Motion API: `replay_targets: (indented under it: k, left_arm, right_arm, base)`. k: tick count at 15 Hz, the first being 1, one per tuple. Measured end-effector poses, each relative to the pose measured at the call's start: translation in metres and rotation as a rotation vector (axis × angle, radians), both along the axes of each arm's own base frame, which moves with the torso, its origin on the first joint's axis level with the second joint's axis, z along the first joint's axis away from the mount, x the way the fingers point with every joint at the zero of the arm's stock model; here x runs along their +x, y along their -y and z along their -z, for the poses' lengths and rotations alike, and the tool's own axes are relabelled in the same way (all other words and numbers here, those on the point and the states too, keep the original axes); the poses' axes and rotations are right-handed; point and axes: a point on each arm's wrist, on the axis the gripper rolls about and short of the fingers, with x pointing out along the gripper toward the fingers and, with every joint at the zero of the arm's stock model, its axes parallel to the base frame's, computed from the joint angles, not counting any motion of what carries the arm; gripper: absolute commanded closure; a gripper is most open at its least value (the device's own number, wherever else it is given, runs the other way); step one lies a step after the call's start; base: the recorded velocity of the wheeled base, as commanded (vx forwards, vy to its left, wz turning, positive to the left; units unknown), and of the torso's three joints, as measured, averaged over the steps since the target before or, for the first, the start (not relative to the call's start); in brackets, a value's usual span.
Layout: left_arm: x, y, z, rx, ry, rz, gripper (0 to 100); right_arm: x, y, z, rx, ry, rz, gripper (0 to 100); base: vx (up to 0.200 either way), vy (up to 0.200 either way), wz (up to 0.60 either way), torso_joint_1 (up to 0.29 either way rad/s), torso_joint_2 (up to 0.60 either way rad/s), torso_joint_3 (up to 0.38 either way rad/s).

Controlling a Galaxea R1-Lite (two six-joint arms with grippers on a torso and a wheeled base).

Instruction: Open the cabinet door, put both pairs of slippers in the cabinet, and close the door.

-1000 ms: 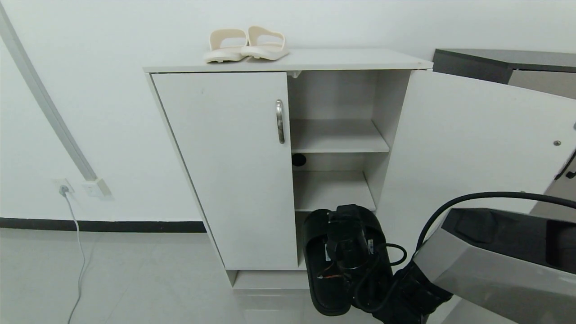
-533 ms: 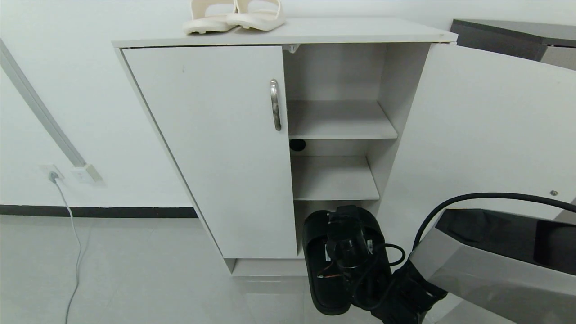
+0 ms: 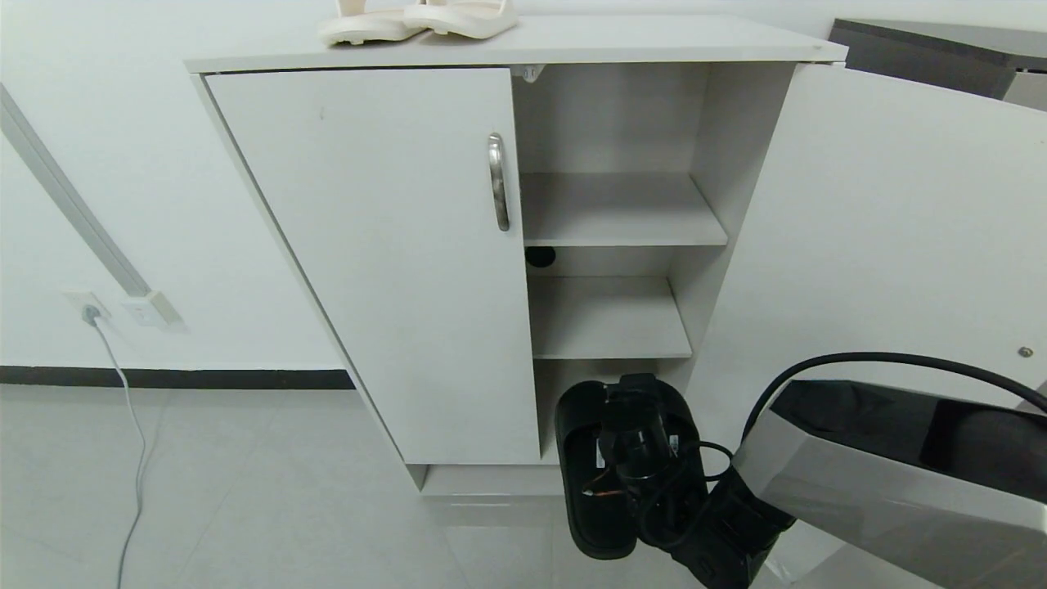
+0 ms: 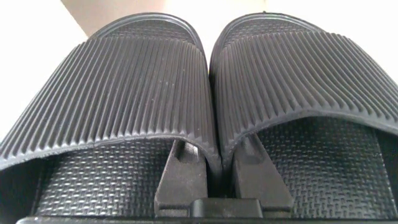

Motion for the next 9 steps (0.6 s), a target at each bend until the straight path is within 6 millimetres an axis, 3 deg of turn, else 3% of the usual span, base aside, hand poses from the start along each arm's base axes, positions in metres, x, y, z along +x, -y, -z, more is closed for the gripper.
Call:
replay_targets:
  k: [8, 9]
  left_arm:
    - [0.0, 0.0, 0.0, 0.0, 0.0, 0.0, 100]
    - [0.0, 0.0, 0.0, 0.0, 0.0, 0.0, 100]
  right_arm:
    - [0.0088, 0.006, -0.0027, 0.02, 0.116, 0.009, 100]
    - [0.0094, 0.0066, -0.003, 0.021, 0.118, 0.011, 100]
  base:
    - [0.0, 0.0, 0.0, 0.0, 0.0, 0.0]
    - [0.2, 0.0, 0.0, 0.002, 0.0, -0.002]
